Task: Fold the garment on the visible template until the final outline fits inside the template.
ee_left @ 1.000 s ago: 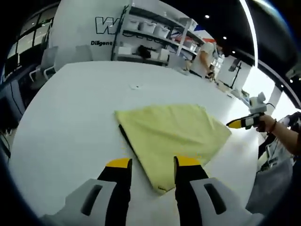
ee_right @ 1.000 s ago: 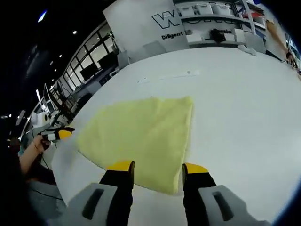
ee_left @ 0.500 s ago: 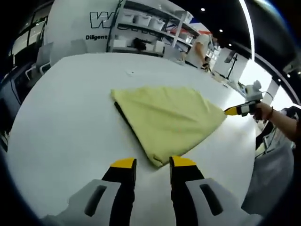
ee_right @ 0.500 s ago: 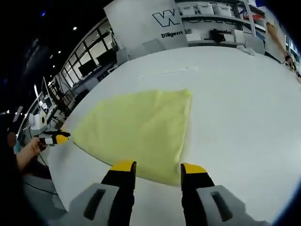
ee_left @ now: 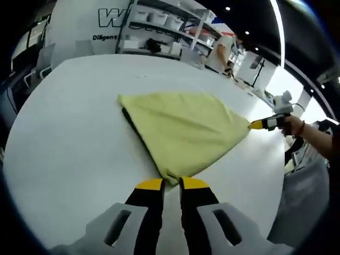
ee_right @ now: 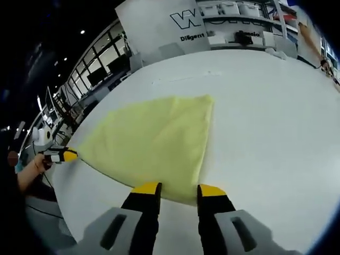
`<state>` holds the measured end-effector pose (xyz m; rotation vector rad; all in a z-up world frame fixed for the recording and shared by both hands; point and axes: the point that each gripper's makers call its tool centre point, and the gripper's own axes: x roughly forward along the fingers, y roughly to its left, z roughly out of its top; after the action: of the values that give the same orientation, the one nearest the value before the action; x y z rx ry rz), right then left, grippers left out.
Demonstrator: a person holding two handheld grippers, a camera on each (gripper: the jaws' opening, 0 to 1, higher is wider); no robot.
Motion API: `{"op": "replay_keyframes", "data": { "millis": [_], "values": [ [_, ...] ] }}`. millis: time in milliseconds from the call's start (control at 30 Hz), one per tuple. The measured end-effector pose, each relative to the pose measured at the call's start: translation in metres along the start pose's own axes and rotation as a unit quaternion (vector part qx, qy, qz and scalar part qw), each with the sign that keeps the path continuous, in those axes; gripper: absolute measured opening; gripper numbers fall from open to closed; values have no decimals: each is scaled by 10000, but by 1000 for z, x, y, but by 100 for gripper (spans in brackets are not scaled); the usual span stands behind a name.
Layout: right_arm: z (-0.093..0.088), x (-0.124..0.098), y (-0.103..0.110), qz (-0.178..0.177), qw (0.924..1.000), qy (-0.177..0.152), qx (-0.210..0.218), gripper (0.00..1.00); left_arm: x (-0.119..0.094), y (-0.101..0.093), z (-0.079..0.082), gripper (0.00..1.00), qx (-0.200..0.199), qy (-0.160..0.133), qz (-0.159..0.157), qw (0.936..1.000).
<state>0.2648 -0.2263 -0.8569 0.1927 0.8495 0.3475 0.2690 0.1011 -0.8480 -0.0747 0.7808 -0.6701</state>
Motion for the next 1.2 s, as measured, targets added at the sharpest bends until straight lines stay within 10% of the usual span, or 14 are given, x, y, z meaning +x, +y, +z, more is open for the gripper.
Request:
{"op": "replay_keyframes", "data": {
  "millis": [400,800,1200],
  "values": [
    [0,-1,-6,-82,10000,11,-41,5,2,0,-3,0,48,72,-29,10000],
    [1,-2,-8,-49,10000,54,31,0,-8,9,-1,0,1948,503,-178,9794],
    [0,-4,-10,-11,9997,63,249,0,-5,15,-14,0,1712,858,-19,9815]
  ]
}}
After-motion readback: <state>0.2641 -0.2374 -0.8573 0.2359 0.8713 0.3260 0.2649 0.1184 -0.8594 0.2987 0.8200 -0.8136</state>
